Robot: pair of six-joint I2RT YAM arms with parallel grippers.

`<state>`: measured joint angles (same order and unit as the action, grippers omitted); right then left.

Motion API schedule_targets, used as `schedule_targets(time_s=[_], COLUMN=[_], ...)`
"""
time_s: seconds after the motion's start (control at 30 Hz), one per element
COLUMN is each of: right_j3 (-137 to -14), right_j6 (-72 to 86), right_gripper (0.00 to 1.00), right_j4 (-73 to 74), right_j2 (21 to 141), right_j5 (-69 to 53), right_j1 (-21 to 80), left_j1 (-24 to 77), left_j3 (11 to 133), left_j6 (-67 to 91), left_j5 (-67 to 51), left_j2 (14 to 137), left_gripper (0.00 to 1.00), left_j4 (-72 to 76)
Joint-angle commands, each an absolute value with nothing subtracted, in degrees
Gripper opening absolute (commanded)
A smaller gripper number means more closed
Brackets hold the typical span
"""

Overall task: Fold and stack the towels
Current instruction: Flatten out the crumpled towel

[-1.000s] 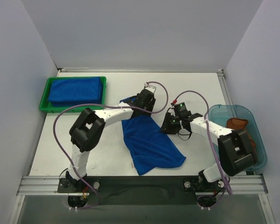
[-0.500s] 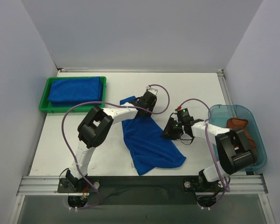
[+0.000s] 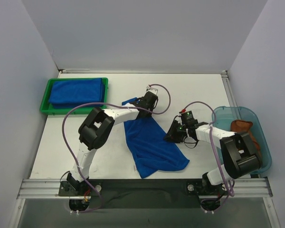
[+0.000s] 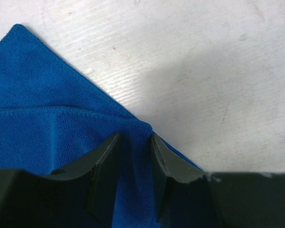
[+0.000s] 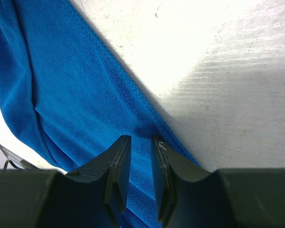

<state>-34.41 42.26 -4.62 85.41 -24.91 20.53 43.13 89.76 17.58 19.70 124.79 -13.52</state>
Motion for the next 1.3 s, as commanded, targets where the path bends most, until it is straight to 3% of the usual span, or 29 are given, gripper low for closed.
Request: schedule_targets(time_s=[0.0,0.2,0.27,0.33,0.43,0.7,1.0,1.13,1.27], right_j3=[-31.99,-31.99,-31.99,-31.73,-30.77,-24.53,-18.55,-20.3,-28.11], right_j6=[41.75,41.75,41.84,42.1,42.89,44.3,46.93,43.61,31.05], right_gripper=[0.25,0.25,0.25,0.25,0.25,0.25,0.27,0.29,0.32], right_j4=[2.29,2.2,2.2,2.2,2.2,5.44,18.45,21.18,19.08], right_j2=[85.52,85.69,85.52,85.26,84.82,79.29,55.13,48.97,52.1], right_j5=[-22.32,-22.33,-22.24,-22.15,-22.32,-23.12,-14.77,-13.27,-13.01], right_j1=[20.21,20.21,20.21,19.87,18.38,11.08,8.88,9.4,12.2], left_j1=[41.66,40.87,40.87,40.78,40.34,36.13,30.59,27.78,26.63], left_j3=[90.7,89.47,89.3,89.3,89.3,83.86,69.89,65.66,65.91], left_j6=[18.1,18.72,18.72,18.63,18.63,19.51,21.18,21.62,19.87], left_j5=[21.18,20.13,19.86,19.34,18.28,16.36,12.22,10.55,8.71], left_j2=[122.08,121.29,121.11,120.41,118.4,105.67,96.34,95.62,97.55], left_gripper=[0.41,0.33,0.26,0.11,0.03,0.02,0.03,0.04,0.09], left_j4=[-13.1,-12.66,-12.57,-12.66,-12.74,-13.71,-14.41,-12.57,-11.34])
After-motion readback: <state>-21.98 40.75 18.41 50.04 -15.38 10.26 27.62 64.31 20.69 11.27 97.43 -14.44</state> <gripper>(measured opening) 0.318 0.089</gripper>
